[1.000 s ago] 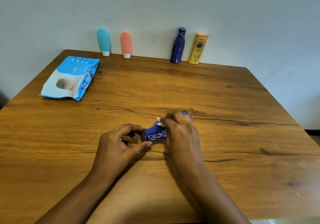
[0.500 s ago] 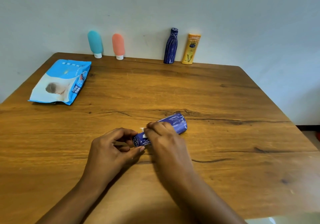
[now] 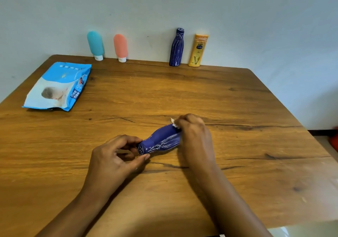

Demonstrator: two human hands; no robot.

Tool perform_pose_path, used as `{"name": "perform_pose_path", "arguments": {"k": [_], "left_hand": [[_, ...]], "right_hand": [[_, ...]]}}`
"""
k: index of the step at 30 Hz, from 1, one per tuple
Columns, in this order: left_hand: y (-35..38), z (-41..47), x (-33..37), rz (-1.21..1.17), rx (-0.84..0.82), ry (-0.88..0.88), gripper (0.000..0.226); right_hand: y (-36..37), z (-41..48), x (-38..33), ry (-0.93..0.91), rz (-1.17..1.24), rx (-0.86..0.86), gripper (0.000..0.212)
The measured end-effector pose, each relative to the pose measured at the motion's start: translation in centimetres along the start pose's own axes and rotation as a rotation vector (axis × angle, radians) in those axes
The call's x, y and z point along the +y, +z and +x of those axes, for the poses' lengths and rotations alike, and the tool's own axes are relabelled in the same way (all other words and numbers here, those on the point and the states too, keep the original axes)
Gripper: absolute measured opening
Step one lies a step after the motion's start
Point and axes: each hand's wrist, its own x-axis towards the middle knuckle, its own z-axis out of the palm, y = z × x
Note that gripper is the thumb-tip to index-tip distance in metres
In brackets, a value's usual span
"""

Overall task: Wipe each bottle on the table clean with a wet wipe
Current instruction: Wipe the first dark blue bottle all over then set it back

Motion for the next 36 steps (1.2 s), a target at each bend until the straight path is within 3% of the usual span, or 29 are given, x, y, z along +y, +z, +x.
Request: {"name": "perform_pose_path", "arguments": {"k": [5,10,17,22,24,29,33,36], "left_hand": [[0.1,0.0,0.0,-0.006,-0.012,-0.028,0.043],[0.1,0.1,-0.2,-0.055,0.009,-0.038,0.041],[0.1,0.1,-0.2,-0.028,-0.009,-0.051,0.041],[0.1,0.1,-0.3,-0.075,0.011,-0.053,0.043],[0.1,0.2,-0.3,-0.076,0.012,-0.053,0.043],[0.1,0.1,-0.3,-0.067,-0.005,-0.062,0.041],[0.1,0.1,-0.2,-0.060,0.006,-0.059,0.042],[0.1,0.2,-0.1,-0.063,0.016,-0.065,0.042]], "right_hand": [[-0.2,-3.7,-3.9,-0.269,0.079,-0.116,0.035],[-0.4,0.4,1.7,0.050,0.053,0.006,0.028],[-0.2,-2.0,-2.8,-0.237,0.076,-0.103,0.037],[-0.6,1.4,2.2,0.058,0.026,-0.001,0.023],[-0.7,1.7,1.8,0.045,0.015,-0.023,0.024],[-0.3,-0.1,-1.8,-0.201,0.027,-0.085,0.033],[-0.6,2.0,2.0,-0.003,-0.001,-0.046,0.025],[-0.8,2.3,1.9,0.028,-0.019,-0.040,0.025]]}}
